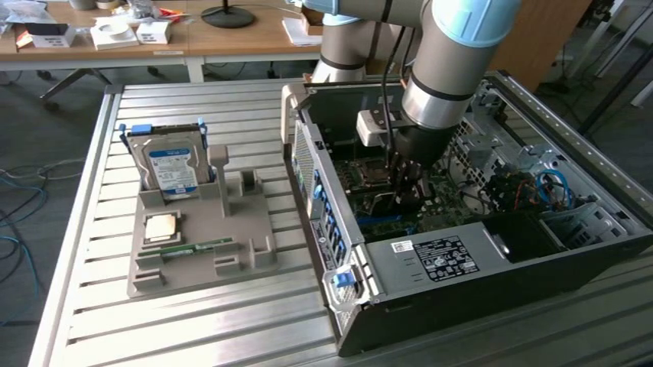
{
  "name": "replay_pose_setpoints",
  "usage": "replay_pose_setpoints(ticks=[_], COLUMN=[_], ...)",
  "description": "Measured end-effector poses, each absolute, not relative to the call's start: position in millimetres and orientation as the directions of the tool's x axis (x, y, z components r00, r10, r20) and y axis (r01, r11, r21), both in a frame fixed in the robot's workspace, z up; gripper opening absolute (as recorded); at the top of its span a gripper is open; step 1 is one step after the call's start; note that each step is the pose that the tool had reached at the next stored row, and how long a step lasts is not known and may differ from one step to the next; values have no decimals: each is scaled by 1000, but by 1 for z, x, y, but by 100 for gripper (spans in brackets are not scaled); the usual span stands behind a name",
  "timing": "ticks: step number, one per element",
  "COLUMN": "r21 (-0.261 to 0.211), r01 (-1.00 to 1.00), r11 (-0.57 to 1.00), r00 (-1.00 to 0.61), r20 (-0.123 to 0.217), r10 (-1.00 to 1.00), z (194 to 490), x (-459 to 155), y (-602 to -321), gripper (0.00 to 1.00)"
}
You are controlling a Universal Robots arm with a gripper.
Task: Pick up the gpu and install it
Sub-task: 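Insert the gpu into the slot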
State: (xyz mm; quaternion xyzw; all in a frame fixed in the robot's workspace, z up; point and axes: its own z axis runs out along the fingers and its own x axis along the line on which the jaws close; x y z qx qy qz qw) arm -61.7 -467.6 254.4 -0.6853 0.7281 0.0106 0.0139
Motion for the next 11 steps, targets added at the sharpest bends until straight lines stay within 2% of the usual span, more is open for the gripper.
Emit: replay_pose_setpoints(ticks=[6, 11], r21=[-4, -5], r01=[-997, -997], r11=[71, 77], r00=[-71, -77], r20=[-32, -16], r10=[-997, -997], z=[254, 254], x=[-62, -62], y=[-468, -468], gripper=[26, 26])
